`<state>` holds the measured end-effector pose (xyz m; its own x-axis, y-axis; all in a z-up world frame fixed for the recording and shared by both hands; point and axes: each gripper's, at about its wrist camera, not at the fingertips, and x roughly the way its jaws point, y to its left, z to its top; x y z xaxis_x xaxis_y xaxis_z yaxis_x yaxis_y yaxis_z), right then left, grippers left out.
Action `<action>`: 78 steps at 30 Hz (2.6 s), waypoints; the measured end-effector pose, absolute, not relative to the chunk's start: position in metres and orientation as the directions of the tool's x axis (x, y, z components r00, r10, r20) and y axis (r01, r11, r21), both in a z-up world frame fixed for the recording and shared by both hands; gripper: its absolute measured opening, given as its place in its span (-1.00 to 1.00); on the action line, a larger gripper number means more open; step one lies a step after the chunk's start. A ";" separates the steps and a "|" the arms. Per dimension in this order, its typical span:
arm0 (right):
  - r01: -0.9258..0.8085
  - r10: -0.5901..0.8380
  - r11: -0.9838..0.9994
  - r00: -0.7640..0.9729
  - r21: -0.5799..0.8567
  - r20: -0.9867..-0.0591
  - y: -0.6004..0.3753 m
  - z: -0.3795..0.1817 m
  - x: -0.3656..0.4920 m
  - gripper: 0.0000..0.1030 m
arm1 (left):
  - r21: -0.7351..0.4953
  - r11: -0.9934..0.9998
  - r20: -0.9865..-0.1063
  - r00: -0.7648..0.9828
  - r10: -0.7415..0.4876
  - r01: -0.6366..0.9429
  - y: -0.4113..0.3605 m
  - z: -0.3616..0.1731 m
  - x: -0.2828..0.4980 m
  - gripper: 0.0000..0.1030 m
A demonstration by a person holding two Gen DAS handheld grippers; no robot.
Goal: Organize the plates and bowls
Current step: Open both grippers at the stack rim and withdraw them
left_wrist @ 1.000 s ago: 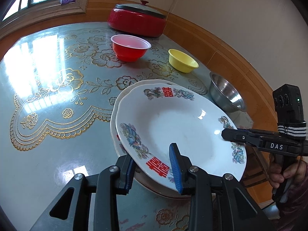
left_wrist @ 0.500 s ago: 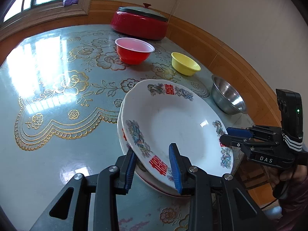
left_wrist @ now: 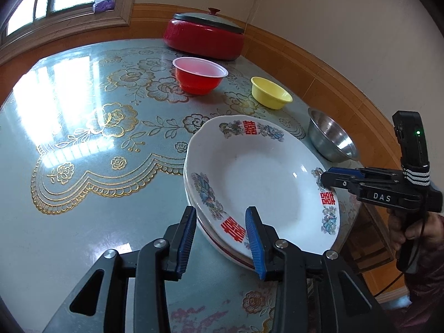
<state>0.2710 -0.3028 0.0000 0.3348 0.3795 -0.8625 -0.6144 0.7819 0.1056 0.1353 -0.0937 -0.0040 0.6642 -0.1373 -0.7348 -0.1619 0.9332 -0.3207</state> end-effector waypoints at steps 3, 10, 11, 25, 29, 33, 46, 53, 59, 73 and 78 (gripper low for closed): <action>-0.593 0.387 0.795 0.333 0.128 -0.860 -0.302 -0.004 0.277 -0.43 | -0.318 0.934 -0.734 0.666 -0.132 -0.165 -0.094 -0.003 0.133 -0.30; -0.565 0.400 0.812 0.352 0.148 -0.846 -0.296 -0.006 0.289 -0.43 | -0.292 0.939 -0.711 0.698 -0.088 -0.179 -0.091 0.004 0.132 -0.21; -0.565 0.406 0.810 0.345 0.157 -0.846 -0.295 -0.007 0.289 -0.43 | -0.287 0.942 -0.714 0.695 -0.089 -0.175 -0.092 0.004 0.134 -0.17; -0.598 0.401 0.791 0.345 0.131 -0.848 -0.292 -0.010 0.277 -0.44 | -0.279 0.951 -0.719 0.686 -0.113 -0.136 -0.105 -0.001 0.141 -0.07; -0.601 0.402 0.788 0.344 0.130 -0.849 -0.294 -0.010 0.275 -0.44 | -0.283 0.949 -0.721 0.683 -0.117 -0.136 -0.105 -0.002 0.142 -0.07; -0.604 0.408 0.785 0.334 0.139 -0.850 -0.296 -0.010 0.274 -0.44 | -0.287 0.949 -0.724 0.678 -0.123 -0.135 -0.106 -0.003 0.143 -0.05; -0.521 0.541 0.774 0.248 0.360 -0.804 -0.311 -0.023 0.306 -0.27 | -0.268 0.948 -0.730 0.678 -0.084 -0.171 -0.105 0.000 0.138 0.00; -0.551 0.551 0.752 0.223 0.362 -0.804 -0.305 -0.029 0.308 -0.22 | -0.245 0.943 -0.742 0.669 -0.033 -0.225 -0.100 -0.001 0.132 0.00; -0.569 0.518 0.761 0.243 0.312 -0.820 -0.298 -0.030 0.306 -0.20 | -0.243 0.933 -0.747 0.665 -0.006 -0.264 -0.094 -0.003 0.129 -0.01; -0.585 0.507 0.756 0.238 0.294 -0.829 -0.276 -0.032 0.295 -0.19 | -0.194 0.930 -0.734 0.675 0.073 -0.311 -0.083 0.003 0.117 0.00; -0.568 0.503 0.767 0.244 0.298 -0.829 -0.266 -0.033 0.292 -0.19 | -0.155 0.931 -0.728 0.675 0.119 -0.331 -0.074 0.007 0.109 0.04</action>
